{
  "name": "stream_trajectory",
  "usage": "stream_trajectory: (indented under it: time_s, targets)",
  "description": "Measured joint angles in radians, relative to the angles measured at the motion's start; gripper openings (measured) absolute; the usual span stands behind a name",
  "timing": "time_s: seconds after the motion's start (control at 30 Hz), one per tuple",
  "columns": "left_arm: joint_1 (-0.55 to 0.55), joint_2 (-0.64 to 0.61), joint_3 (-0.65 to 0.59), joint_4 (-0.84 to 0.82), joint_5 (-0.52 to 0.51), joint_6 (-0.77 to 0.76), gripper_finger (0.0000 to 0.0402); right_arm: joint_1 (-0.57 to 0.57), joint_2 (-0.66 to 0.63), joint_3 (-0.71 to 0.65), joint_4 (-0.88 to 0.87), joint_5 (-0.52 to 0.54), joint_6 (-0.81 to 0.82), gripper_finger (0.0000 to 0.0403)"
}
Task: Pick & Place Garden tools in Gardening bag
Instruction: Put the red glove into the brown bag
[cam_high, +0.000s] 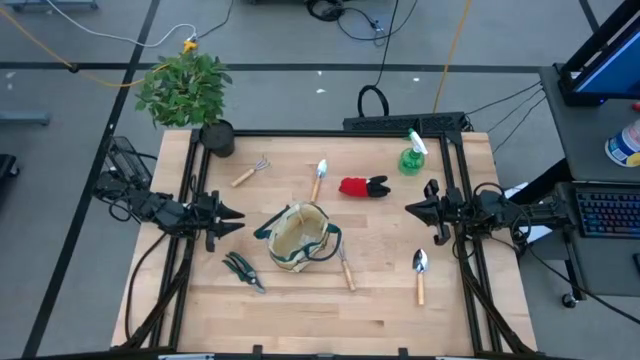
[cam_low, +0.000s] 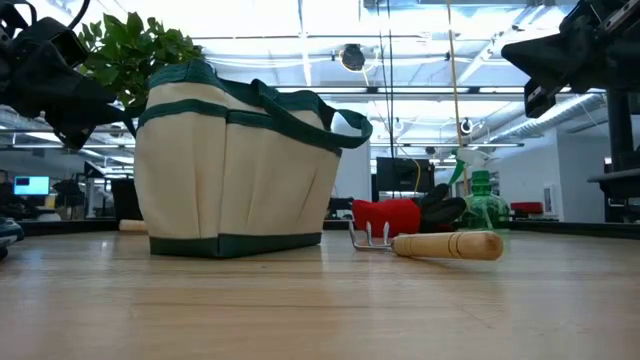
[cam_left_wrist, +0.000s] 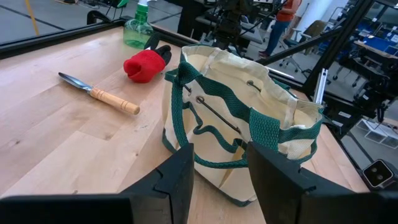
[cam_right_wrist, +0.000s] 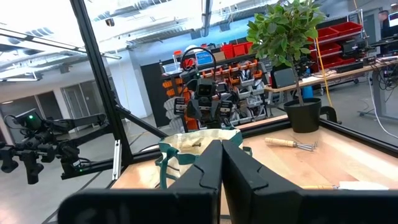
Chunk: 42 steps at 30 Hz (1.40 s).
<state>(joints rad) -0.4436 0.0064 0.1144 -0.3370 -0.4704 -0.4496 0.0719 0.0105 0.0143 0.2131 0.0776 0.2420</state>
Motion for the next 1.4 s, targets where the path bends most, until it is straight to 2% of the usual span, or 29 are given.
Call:
stream_trajectory:
  time_s: [0.9,1.2,1.4]
  targets:
    - [0.0,0.0,0.0,0.0,0.0,0.0,0.0154,0.0,0.0,0.0,0.001,0.004,0.045,0.0]
    - [0.0,0.0,0.0,0.0,-0.001,-0.001,0.0154,0.0,0.0,0.0,0.075,0.0,0.045,0.0]
    - [0.0,0.0,0.0,0.0,-0.001,-0.059,0.0154,0.0,0.025,0.0,0.071,0.002,0.042,0.0]
